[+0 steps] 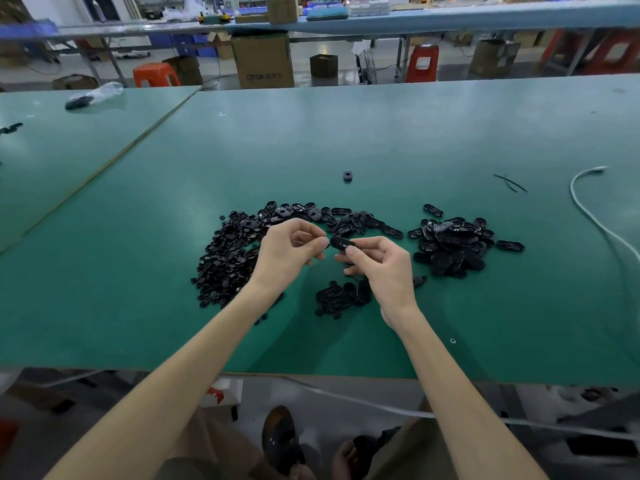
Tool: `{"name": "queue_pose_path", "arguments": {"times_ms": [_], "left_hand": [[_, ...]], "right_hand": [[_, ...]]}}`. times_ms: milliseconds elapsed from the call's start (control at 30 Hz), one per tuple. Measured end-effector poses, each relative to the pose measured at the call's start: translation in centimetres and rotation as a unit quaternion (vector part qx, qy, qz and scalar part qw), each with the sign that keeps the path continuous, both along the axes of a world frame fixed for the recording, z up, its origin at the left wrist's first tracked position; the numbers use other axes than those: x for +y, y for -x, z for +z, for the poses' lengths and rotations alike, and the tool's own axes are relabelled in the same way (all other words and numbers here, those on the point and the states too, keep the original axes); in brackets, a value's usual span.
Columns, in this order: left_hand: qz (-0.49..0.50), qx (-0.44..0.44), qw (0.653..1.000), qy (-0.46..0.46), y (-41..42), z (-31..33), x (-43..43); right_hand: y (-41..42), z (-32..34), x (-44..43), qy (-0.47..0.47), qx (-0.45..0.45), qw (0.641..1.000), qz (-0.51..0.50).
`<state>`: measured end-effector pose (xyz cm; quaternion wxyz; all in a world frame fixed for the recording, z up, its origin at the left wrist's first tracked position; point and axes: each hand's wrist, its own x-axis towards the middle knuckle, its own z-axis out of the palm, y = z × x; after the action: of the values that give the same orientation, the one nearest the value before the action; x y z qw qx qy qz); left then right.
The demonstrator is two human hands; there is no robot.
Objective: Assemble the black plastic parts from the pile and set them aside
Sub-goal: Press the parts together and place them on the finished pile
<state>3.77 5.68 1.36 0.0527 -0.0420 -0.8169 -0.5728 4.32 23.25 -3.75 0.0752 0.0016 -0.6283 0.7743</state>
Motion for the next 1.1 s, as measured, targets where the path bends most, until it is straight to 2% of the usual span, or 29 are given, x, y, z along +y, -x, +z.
{"name": "queue_pose_path", "arguments": {"times_ms": [433, 600, 800, 1100], "left_hand": [[0.054, 0.062, 0.994, 0.079, -0.1, -1.6, 2.3], [0.058, 0.085, 0.993, 0.063, 0.0, -1.9, 2.3], [0.067, 0.134, 0.984, 0.095, -0.1, -2.7, 2.6], [0.022, 0.109, 0.991, 0.075, 0.7, -2.0, 2.4]], "right_hand": [[-0.2, 0.3, 0.1, -0.026, -0.002, 0.999, 0.029], [-0.3, 0.3, 0.1, -0.029, 0.0, 0.999, 0.025], [-0.3, 0.4, 0.1, -0.038, 0.002, 0.999, 0.028], [-0.4, 0.5, 0.1, -0.049, 0.004, 0.998, 0.029]]}}
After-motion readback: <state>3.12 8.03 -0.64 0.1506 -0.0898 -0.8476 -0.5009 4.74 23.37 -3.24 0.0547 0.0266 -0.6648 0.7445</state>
